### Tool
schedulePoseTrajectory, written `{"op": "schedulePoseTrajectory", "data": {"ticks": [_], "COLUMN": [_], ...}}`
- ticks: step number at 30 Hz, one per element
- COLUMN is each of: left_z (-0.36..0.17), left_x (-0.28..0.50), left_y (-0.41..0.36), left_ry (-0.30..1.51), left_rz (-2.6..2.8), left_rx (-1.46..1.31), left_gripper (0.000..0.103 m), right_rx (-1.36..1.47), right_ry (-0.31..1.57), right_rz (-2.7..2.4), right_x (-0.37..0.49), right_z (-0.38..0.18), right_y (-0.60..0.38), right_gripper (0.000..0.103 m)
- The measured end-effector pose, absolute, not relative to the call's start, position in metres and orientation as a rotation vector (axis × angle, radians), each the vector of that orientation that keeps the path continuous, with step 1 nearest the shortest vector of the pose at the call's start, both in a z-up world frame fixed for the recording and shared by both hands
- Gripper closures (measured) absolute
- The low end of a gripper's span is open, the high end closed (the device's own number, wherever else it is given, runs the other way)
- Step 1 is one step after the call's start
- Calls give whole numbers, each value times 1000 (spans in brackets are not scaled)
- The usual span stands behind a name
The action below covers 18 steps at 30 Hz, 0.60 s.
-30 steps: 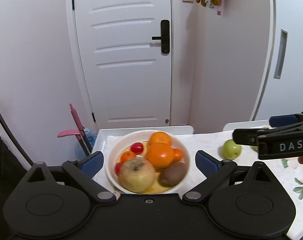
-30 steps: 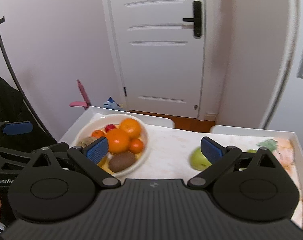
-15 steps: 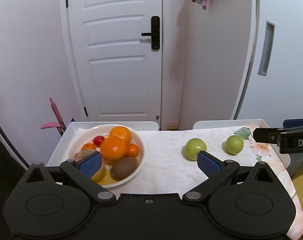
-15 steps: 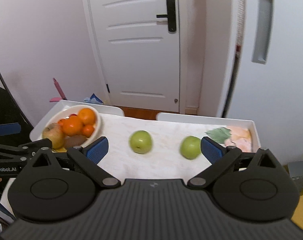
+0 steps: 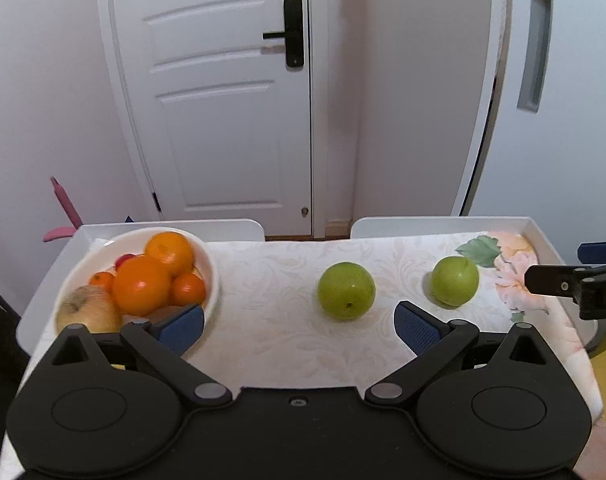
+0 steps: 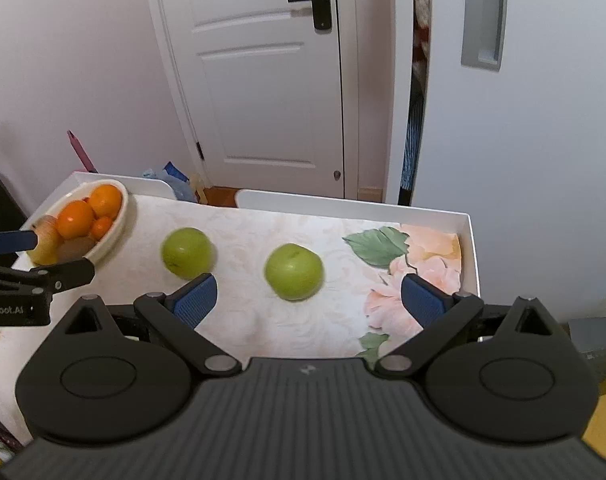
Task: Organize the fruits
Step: 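Move both grippers toward the two green apples on the table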
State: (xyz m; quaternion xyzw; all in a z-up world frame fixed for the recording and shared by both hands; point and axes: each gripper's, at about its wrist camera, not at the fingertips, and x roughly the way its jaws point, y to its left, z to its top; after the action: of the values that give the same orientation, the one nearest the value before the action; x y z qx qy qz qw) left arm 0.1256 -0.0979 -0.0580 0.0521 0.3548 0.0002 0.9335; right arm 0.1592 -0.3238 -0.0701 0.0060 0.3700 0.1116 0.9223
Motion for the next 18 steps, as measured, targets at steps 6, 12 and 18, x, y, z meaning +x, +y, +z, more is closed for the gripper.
{"op": "schedulePoseTrajectory", "data": {"ticks": [6, 12, 18], "left_z": [-85, -101, -115], "left_x": [154, 178, 200], "left_y": [-108, -115, -120], "left_ry": [767, 780, 811], "left_rz": [-5, -8, -32], "left_rx": [124, 126, 119], "left_gripper": [0, 1, 13], "right_rx": [13, 0, -4], "right_ry": [782, 807, 829], "right_rz": [257, 303, 334], "right_x": [182, 200, 212], "right_z": [-94, -112, -124], "right_y": [-330, -327, -319], "right_gripper": [0, 0, 0]}}
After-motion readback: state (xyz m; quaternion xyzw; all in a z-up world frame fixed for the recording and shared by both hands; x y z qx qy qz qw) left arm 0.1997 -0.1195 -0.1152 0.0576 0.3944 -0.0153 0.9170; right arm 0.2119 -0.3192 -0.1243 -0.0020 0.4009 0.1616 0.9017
